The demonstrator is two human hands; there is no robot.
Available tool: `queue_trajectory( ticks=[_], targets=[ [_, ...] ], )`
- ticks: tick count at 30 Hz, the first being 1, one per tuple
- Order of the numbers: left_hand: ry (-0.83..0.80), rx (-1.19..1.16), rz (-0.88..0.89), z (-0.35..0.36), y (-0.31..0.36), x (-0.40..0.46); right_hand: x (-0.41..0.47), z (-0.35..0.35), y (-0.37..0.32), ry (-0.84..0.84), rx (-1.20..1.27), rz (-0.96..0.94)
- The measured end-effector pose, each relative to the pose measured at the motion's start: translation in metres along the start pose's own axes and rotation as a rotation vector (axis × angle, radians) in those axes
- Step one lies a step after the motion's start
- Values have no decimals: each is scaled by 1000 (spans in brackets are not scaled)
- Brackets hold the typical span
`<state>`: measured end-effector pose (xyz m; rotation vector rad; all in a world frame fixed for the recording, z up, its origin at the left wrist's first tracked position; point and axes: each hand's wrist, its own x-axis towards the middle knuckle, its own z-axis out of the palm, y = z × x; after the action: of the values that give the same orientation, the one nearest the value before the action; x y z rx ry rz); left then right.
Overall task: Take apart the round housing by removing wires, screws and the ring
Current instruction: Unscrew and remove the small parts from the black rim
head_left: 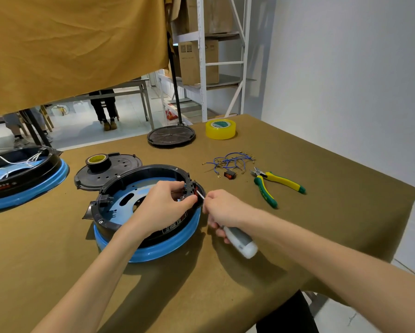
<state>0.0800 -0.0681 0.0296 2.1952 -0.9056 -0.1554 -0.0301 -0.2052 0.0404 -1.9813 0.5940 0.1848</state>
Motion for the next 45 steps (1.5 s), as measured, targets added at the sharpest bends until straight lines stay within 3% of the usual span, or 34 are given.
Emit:
queue_trajectory(
  ticks=[6, 12, 18, 22, 28, 33, 38, 42, 45],
  targets=[
    [27, 32, -6, 0, 0, 1, 1, 41, -1, 116, -2, -74],
    [-1, -3, -7, -4, 1, -2, 1, 32, 0, 110, 299, 259],
    [14, 8, -14, 1, 4, -2, -4, 52, -13, 101, 528, 262],
    [13, 4, -48, -1, 3, -1, -2, 54, -14, 109, 540, 247],
    [42, -59, -192, -2, 8, 7, -11, 26, 11, 100, 330, 228],
    [122, 165, -165, 11, 25, 18, -6, -11, 33, 353, -171, -80],
    [167, 297, -62, 7, 25, 10, 14, -19, 39, 558, -635, -157],
    [15, 246, 81, -6, 18, 0, 30, -18, 37, 584, -740, -264],
    [-83, 132, 158, -14, 9, -6, 30, -20, 28, 546, -490, -528]
  ],
)
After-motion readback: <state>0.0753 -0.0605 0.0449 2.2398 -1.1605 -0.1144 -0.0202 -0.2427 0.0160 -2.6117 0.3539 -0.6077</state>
